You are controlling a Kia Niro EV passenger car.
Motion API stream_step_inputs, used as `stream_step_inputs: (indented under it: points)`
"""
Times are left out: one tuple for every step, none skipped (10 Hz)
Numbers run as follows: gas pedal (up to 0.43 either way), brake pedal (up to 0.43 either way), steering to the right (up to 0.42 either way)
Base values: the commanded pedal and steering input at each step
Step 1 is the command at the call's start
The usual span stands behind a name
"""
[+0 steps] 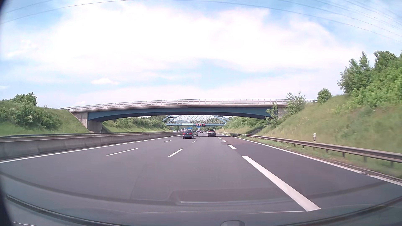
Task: Follow the waypoints while adhering to traffic rules and regulations
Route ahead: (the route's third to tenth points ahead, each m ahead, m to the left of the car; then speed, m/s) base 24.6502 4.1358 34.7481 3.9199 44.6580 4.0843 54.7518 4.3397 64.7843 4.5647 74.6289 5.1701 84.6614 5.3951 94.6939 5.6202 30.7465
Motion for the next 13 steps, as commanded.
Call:
stream_step_inputs:
  points:
    - [0.197, 0.000, -0.001]
    - [0.197, 0.000, -0.001]
    - [0.197, 0.000, -0.001]
    - [0.197, 0.000, -0.001]
    - [0.209, 0.000, -0.001]
    - [0.209, 0.000, -0.001]
    - [0.209, 0.000, -0.001]
    - [0.209, 0.000, -0.001]
    - [0.209, 0.000, -0.001]
    - [0.209, 0.000, -0.001]
    - [0.197, 0.000, -0.001]
    - [0.197, 0.000, -0.001]
    - [0.177, 0.000, -0.001]
